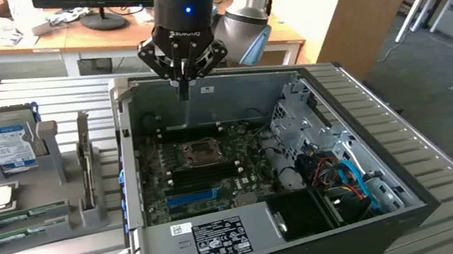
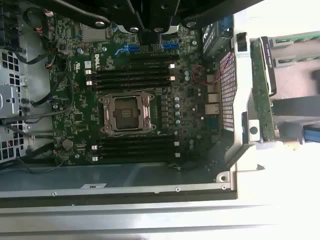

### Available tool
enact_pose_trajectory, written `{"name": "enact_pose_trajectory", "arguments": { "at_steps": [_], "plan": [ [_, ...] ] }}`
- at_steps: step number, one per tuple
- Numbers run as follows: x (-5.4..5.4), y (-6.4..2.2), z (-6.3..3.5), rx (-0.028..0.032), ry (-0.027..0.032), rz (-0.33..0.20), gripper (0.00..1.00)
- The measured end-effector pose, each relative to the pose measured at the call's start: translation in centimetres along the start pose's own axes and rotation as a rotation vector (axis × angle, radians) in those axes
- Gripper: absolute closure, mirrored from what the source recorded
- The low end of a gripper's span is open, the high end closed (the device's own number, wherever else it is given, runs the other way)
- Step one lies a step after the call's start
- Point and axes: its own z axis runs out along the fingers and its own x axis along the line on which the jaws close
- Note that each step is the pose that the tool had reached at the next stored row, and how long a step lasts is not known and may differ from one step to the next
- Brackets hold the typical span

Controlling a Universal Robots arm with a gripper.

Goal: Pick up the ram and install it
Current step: 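Reach for the ram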

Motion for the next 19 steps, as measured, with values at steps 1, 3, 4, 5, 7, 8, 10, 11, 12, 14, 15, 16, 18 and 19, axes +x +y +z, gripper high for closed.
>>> {"name": "enact_pose_trajectory", "arguments": {
  "at_steps": [1,3,4,5,7,8,10,11,12,14,15,16,18,19],
  "plan": [
    [0.00,0.00,0.00,0.0000,0.0000,0.000,0.90],
    [0.00,0.00,0.00,0.0000,0.0000,0.000,0.90],
    [0.00,0.00,0.00,0.0000,0.0001,0.000,0.90],
    [0.00,0.00,0.00,0.0000,0.0000,0.000,0.90],
    [0.00,0.00,0.00,0.0000,0.0000,0.000,0.90],
    [0.01,0.00,0.00,0.0001,0.0000,0.000,0.90],
    [0.03,0.00,0.00,-0.0001,0.0000,0.000,0.90],
    [0.05,0.00,0.00,0.0000,0.0000,0.000,0.90],
    [0.08,0.00,0.00,0.0000,0.0000,0.000,0.90],
    [0.17,-0.01,0.00,0.0000,0.0000,0.000,0.90],
    [0.29,-0.02,-0.01,0.0000,0.0000,0.000,0.90],
    [0.41,-0.03,-0.01,0.0000,0.0000,0.000,0.90],
    [0.56,-0.04,-0.01,0.0000,0.0000,0.000,0.90],
    [0.63,-0.05,-0.02,0.0000,0.0000,0.000,0.90]
  ]
}}
